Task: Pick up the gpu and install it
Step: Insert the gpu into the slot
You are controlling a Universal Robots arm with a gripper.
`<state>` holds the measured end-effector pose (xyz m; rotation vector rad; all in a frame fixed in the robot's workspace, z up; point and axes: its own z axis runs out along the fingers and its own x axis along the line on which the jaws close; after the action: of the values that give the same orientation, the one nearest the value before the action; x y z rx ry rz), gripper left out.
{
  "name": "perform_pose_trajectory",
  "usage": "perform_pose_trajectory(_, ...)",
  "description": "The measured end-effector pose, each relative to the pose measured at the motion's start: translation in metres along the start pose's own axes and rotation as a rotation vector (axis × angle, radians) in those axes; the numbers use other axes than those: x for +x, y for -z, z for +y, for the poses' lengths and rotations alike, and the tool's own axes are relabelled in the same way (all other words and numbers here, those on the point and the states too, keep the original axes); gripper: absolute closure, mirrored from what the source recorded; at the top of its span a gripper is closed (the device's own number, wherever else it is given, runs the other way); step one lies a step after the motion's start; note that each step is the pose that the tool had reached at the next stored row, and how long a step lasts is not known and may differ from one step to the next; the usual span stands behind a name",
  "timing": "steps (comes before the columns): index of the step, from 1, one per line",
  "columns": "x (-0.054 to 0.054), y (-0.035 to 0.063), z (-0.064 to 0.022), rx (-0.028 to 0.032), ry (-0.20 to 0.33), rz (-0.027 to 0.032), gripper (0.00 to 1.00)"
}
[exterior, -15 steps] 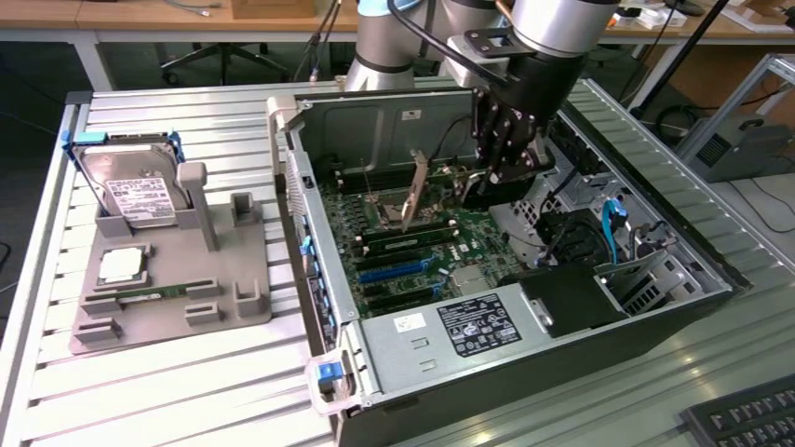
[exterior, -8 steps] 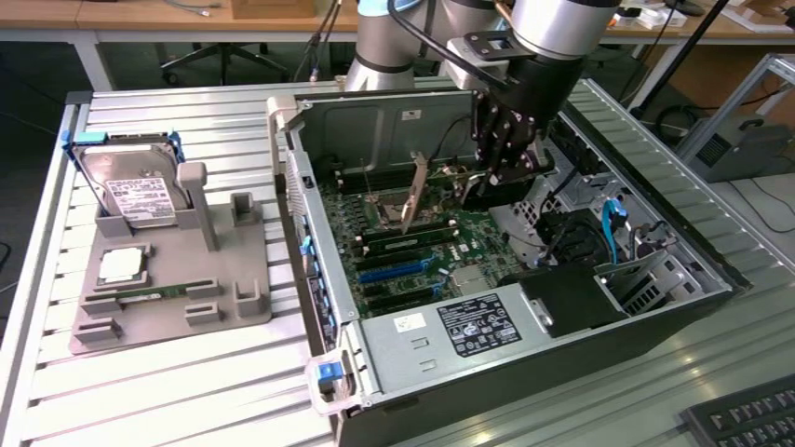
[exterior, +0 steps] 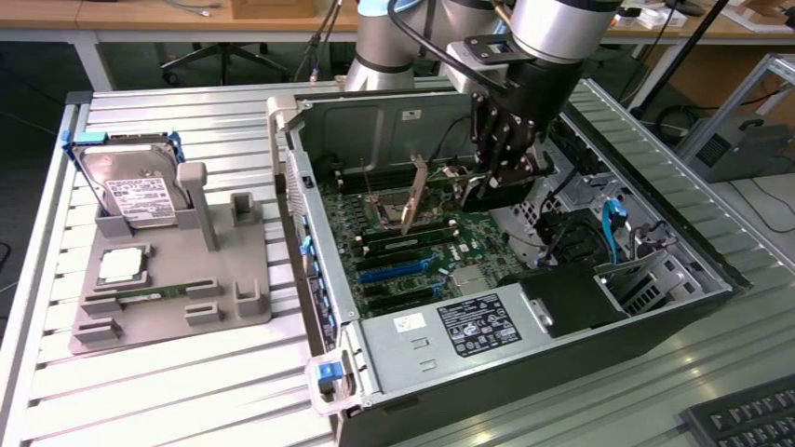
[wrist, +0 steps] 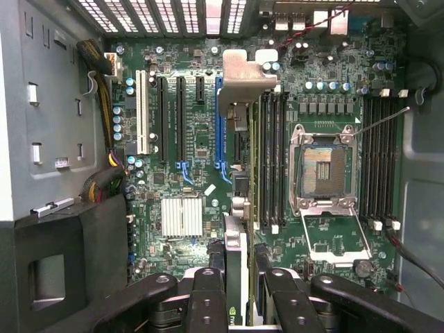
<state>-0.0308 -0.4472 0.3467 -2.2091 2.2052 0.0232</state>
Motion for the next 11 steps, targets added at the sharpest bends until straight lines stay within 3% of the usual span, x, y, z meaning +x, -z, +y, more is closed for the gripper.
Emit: perform_pose_trajectory(11,0.0015,-0.0035,0.0,0.0,0.001,0.0,0.73)
